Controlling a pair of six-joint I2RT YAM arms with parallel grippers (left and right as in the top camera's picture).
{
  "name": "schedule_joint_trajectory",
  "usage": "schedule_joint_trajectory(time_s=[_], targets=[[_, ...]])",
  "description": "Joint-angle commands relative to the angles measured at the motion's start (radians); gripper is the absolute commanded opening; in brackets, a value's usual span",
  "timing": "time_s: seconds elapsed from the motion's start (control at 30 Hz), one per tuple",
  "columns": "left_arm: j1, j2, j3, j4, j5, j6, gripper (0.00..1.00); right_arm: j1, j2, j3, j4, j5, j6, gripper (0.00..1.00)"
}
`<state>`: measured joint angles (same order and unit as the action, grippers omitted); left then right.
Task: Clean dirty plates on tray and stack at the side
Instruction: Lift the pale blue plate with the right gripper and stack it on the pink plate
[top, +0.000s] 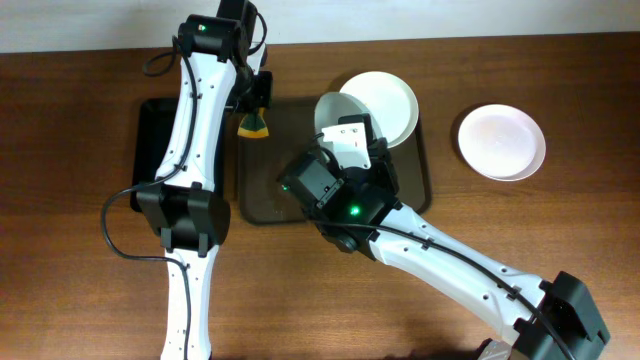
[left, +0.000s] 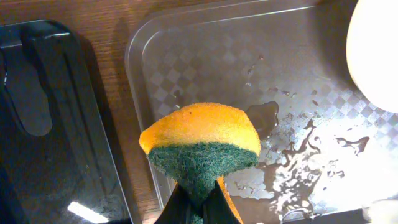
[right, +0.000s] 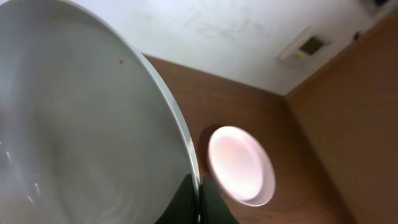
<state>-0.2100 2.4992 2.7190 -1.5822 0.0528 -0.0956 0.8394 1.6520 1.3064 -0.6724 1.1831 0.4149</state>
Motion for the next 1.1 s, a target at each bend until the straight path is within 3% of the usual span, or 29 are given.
schedule_joint_trajectory(time_s=[0.0, 0.37, 0.63, 0.9, 1.07], targets=[[0.001, 0.022, 0.010, -0.002, 0.012, -0.009, 0.01, 0.006, -0.019, 0.023, 0.006, 0.094, 0.006, 0.04], [0.001, 0.022, 0.010, -0.002, 0.012, -0.009, 0.01, 0.006, -0.019, 0.023, 0.006, 0.079, 0.008, 0.04], [0.001, 0.022, 0.010, -0.002, 0.012, -0.009, 0.01, -0.064, -0.019, 0.023, 0.006, -0.453, 0.103, 0.04], [0.001, 0.022, 0.010, -0.002, 0.015, -0.009, 0.01, -0.354, -0.041, 0.023, -0.047, -0.868, 0.103, 0.04], [0.001, 0.022, 0.010, -0.002, 0.015, -0.009, 0.01, -0.687, -0.053, 0.023, -0.058, -1.156, 0.102, 0.04]])
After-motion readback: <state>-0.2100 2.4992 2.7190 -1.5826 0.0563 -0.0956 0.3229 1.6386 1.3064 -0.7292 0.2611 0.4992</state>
